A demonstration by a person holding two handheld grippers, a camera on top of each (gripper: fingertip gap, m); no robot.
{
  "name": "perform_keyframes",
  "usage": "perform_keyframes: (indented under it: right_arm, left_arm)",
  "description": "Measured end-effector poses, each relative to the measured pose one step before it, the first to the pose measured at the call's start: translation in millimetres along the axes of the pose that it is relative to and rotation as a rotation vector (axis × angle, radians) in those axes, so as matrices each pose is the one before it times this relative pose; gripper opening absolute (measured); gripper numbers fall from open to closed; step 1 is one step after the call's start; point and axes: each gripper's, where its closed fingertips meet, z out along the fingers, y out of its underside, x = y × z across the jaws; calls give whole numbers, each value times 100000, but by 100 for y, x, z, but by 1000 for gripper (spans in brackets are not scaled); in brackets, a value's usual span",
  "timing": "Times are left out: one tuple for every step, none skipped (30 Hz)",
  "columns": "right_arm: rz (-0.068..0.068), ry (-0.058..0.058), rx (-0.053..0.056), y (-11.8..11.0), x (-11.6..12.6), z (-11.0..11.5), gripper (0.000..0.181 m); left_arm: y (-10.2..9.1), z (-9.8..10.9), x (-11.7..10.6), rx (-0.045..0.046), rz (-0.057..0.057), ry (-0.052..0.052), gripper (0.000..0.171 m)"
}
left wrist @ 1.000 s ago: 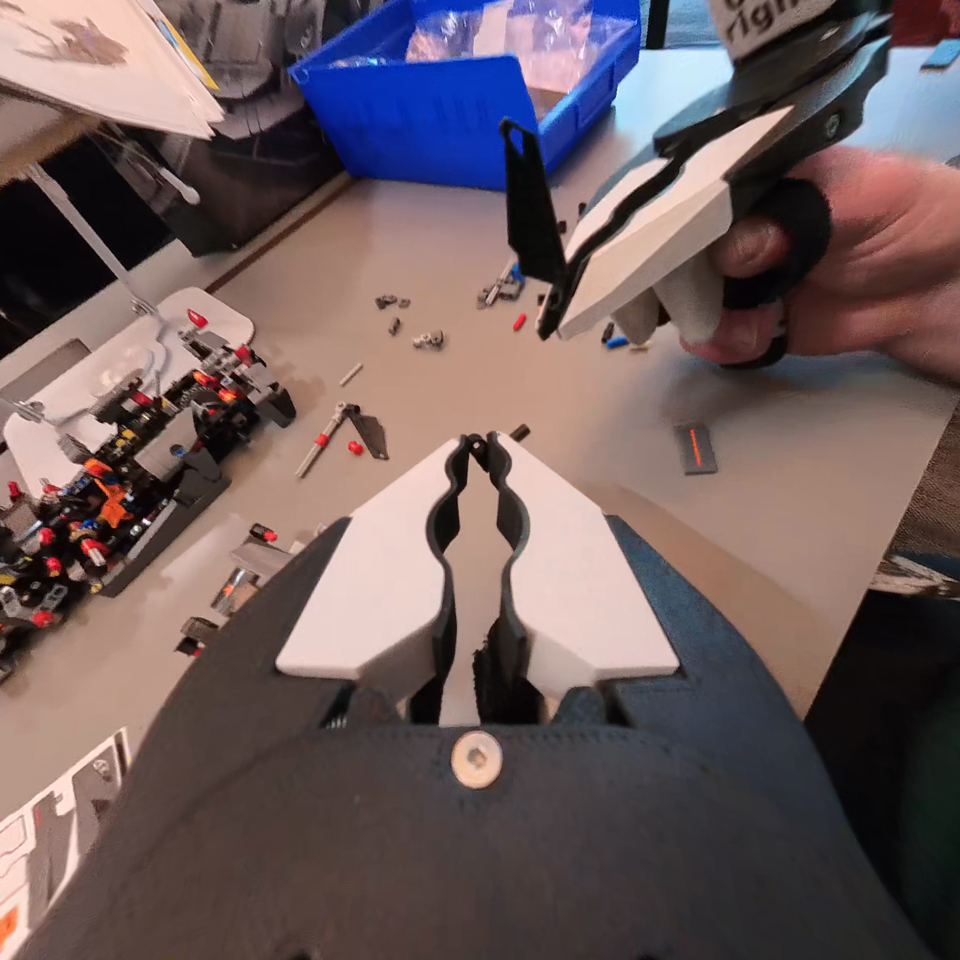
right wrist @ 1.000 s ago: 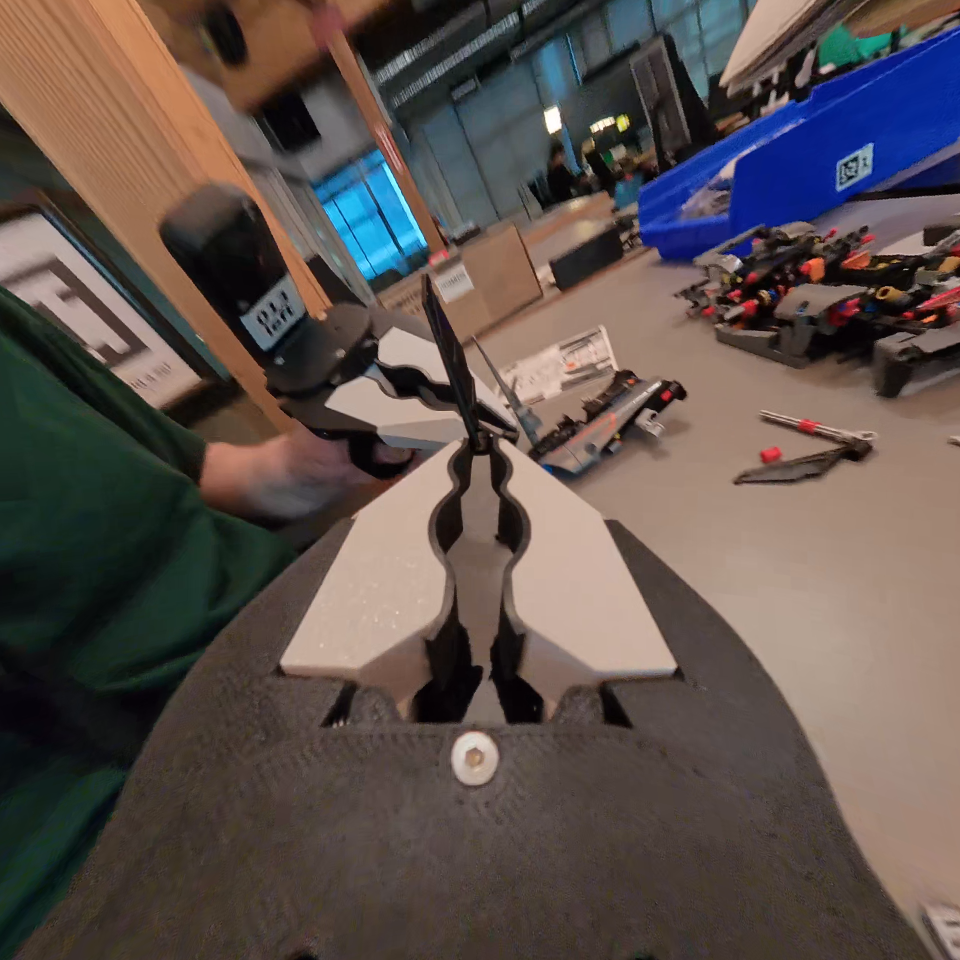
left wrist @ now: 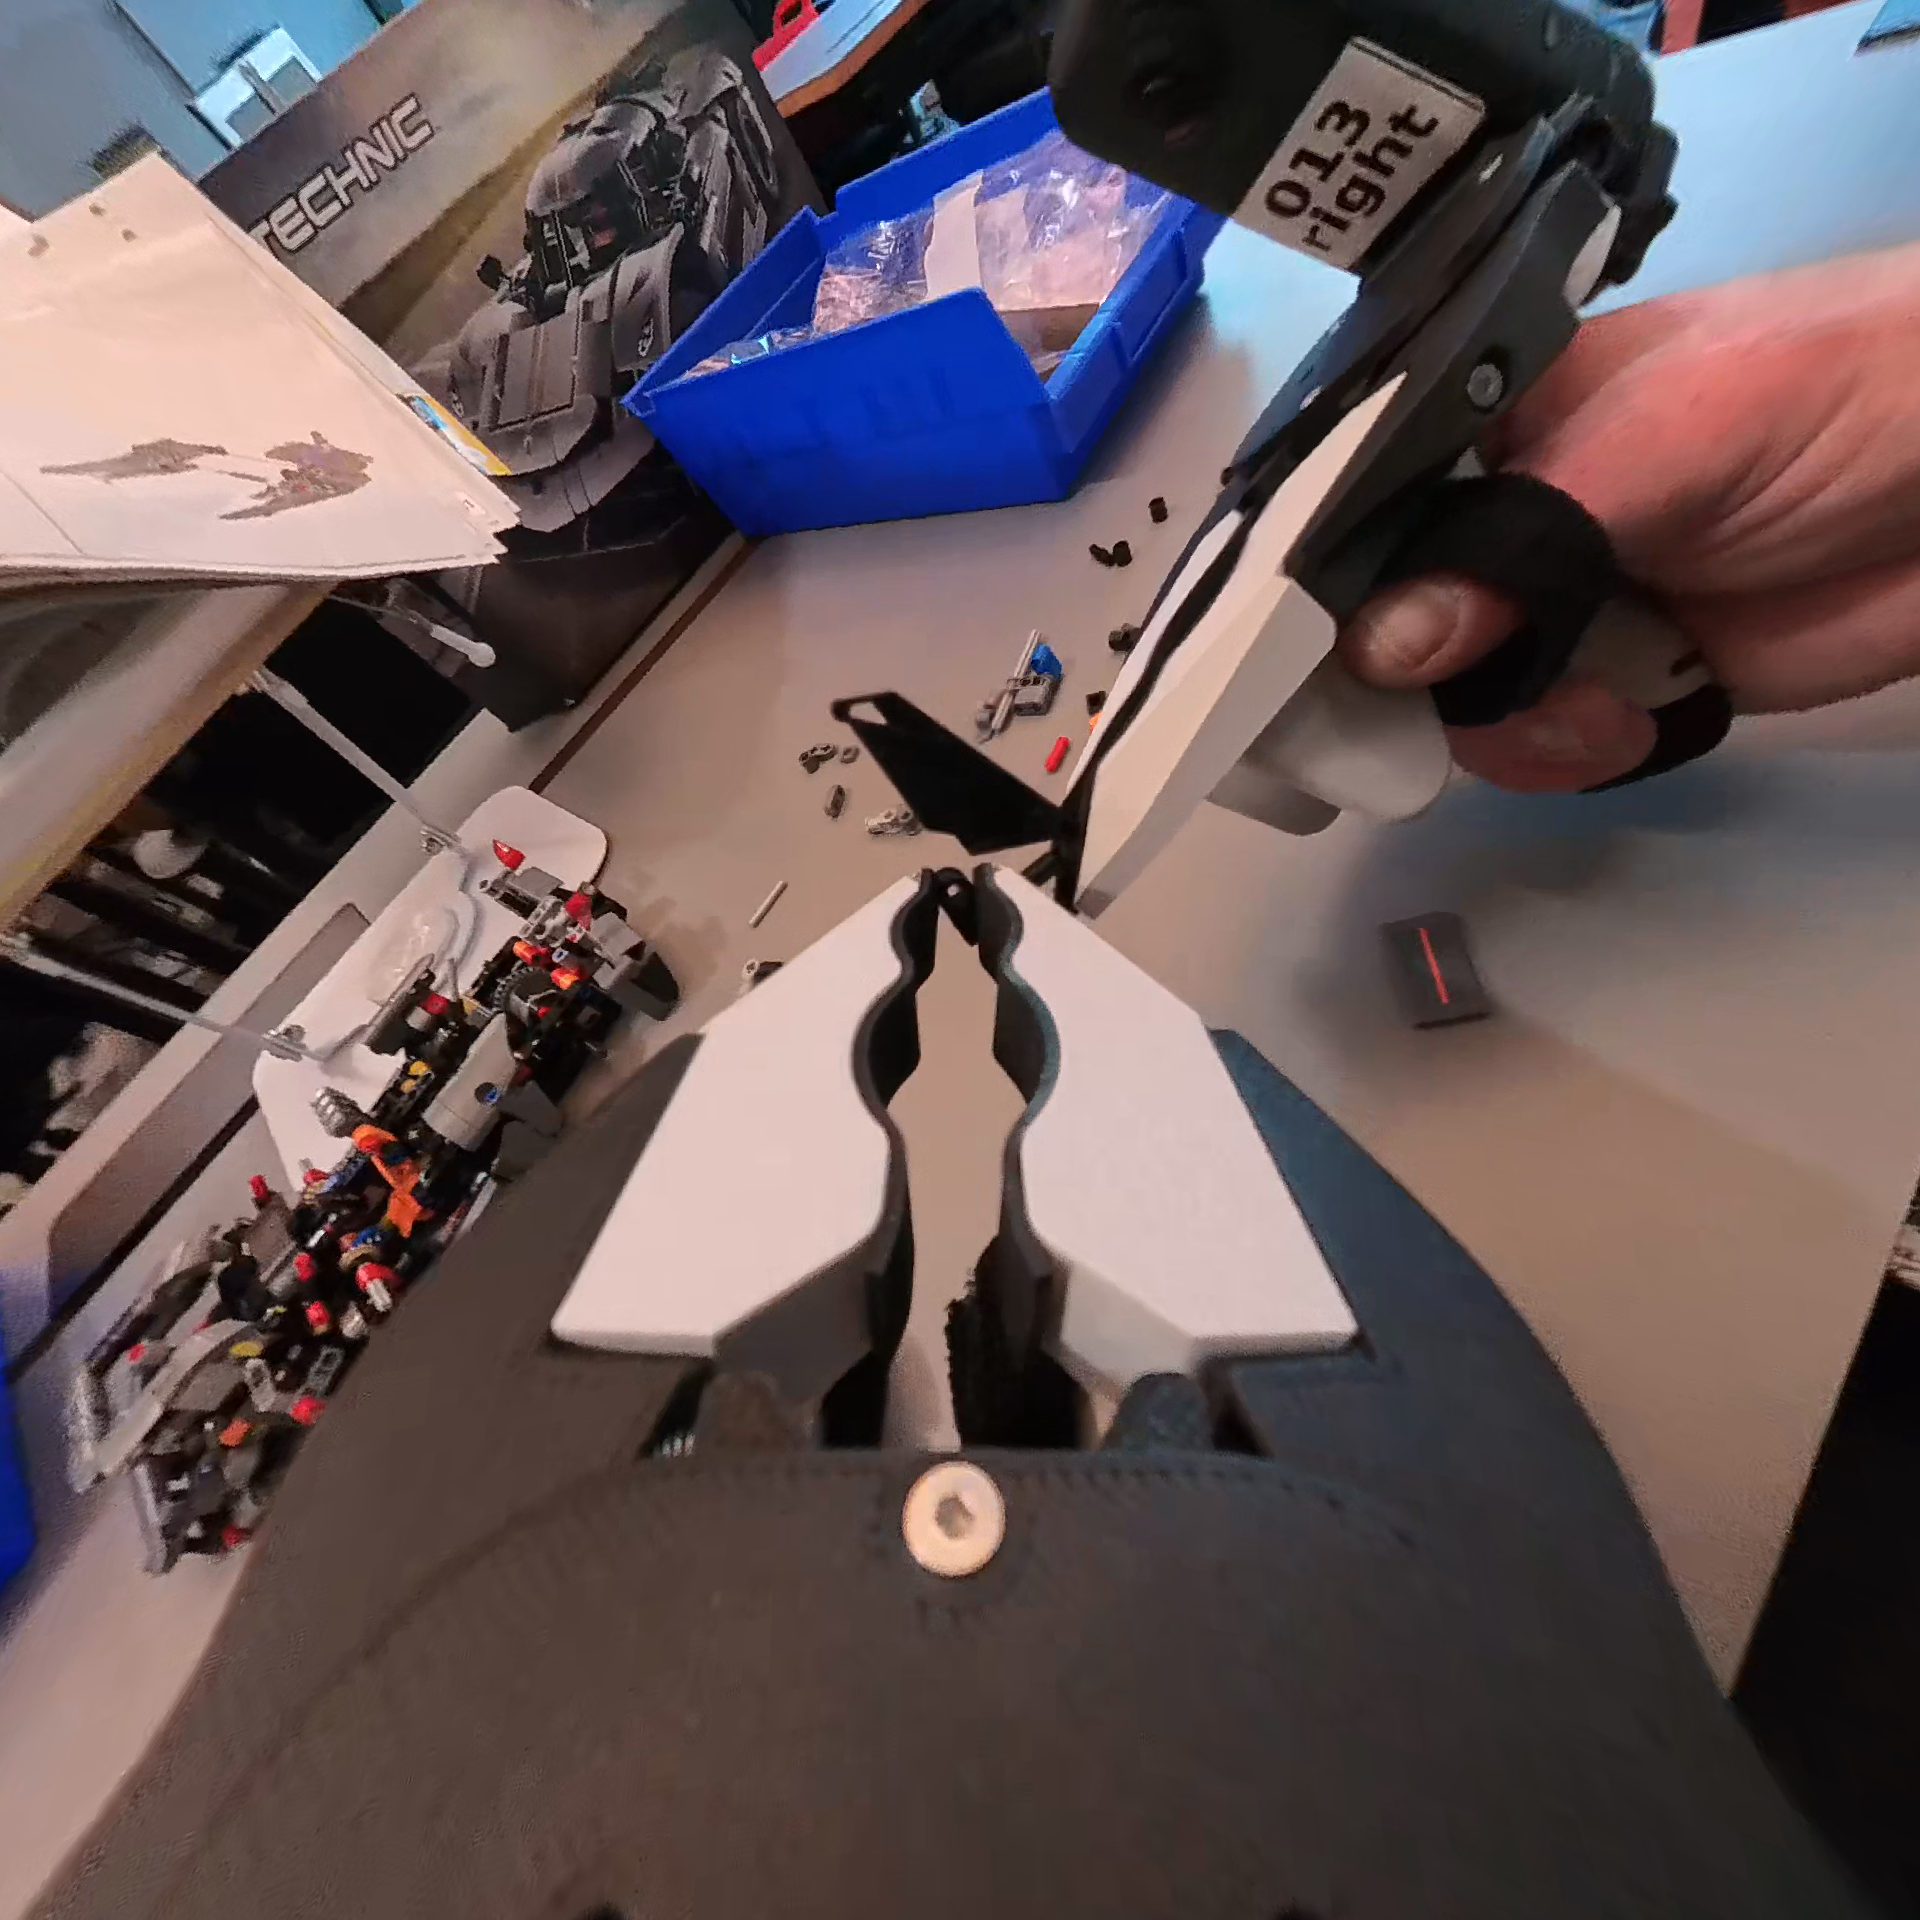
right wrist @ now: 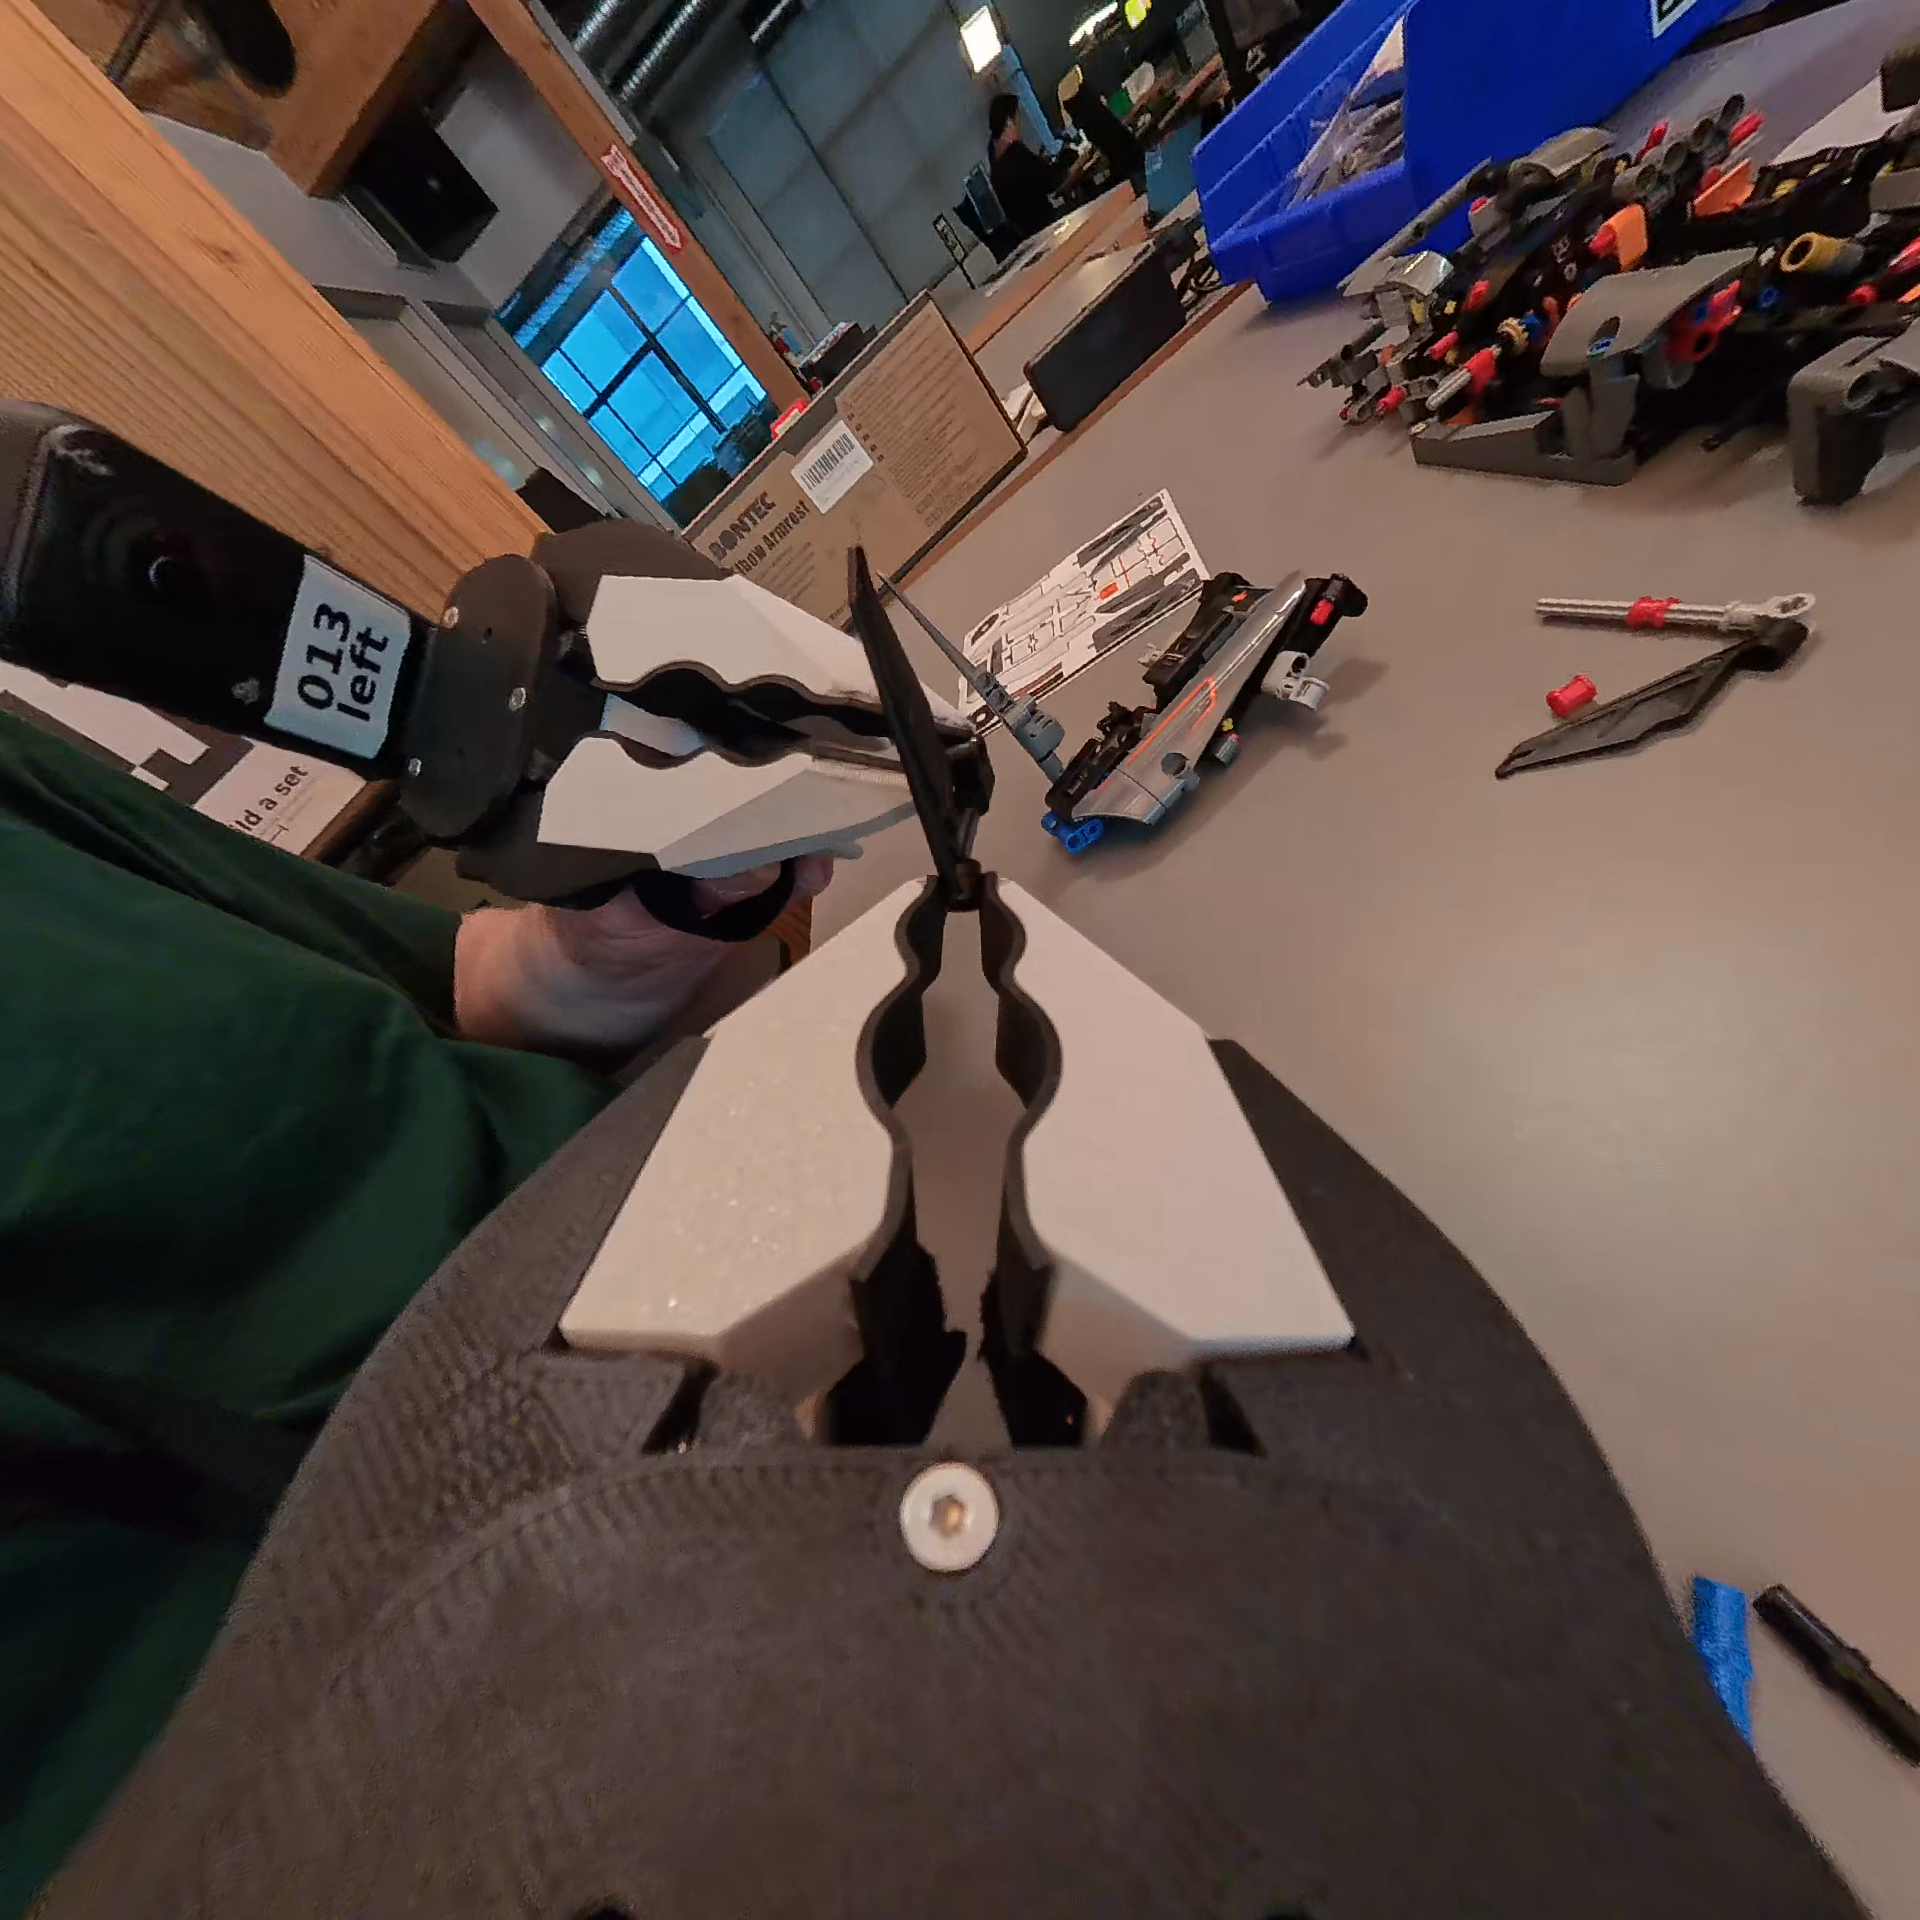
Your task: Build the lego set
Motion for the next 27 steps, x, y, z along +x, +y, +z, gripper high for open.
perform_keyframes:
  right_arm:
    - [228,-31,-300,31,24,-2,4]
    - [410,-222,-260,20,-11,8,4]
    - [289,385,-540,53,102,11,5]
    - [-229,55,-520,44,35,6,5]
    - [-584,-542,-649,65,-69,41,5]
    - [8,216,-648,71,38,32,5]
    - [908,605,-622,72,158,20,5]
    - [744,-59,103,-28,55,6,5]
    - [616,-595,17,-13,-36,18,5]
    - [177,-150,41,-6,-7,27,4]
    - [269,29,-304,39,26,33,5]
    - [404,-271,-138,11,-1,26,4]
    - [384,-610,56,-12,-23,-15,4]
    - [88,-370,23,-14,8,-21,4]
    - [117,-32,-455,57,55,-12,5]
    - [244,-45,-566,51,36,-15,4]
    - [313,61,-591,40,43,3,4]
    - [274,388,-1041,85,56,8,5]
    - [8,786,-1535,130,102,1,5]
    - [-133,480,-1016,37,24,-6,4]
    - [-95,468,-1064,54,20,-2,4]
    - [-460,863,-896,44,85,2,4]
    - [-577,370,-15,-59,23,-6,4]
    - [-308,-169,116,-41,5,-17,4]
    - [270,-144,380,-44,69,7,4]
    - [496,-96,709,-69,106,3,4]
    - [-95,-690,223,12,-35,29,4]
  left_arm:
    - [7,22,21,-330,1193,-332,5]
    - [-32,15,3,-18,561,-221,5]
    - [68,50,5,-604,996,-259,5]
    - [78,60,12,-585,1203,-329,5]
    - [3,29,-1,58,594,-343,5]
    - [19,26,-7,-59,308,-200,5]
    - [78,28,40,-348,744,100,5]
    - [-4,-7,27,339,430,12,5]
    - [-51,-14,-14,435,-359,44,5]
    - [-21,-2,-7,140,-371,433,5]
    - [13,19,-9,-136,426,233,5]
    - [0,19,-12,-90,704,-189,5]
    - [-40,24,5,146,-131,-44,5]
    - [-38,13,-2,251,-698,474,5]
    - [10,32,28,17,-556,838,5]
    - [49,44,49,-164,489,466,5]
    - [36,31,26,-247,1222,30,5]
    - [10,17,30,-199,1053,-27,5]
    - [-79,-4,82,372,532,233,5]
    - [-63,11,48,258,491,-42,5]
    - [-29,27,21,191,565,-237,5]
    - [-24,35,19,256,98,126,5]
    - [-44,30,-6,602,-248,83,5]
    - [-49,-1,-52,759,-735,206,5]
    - [16,14,-28,329,-1052,674,5]
    - [-12,13,-36,592,-1381,498,5]
    - [-70,-5,-18,998,-1780,524,5]
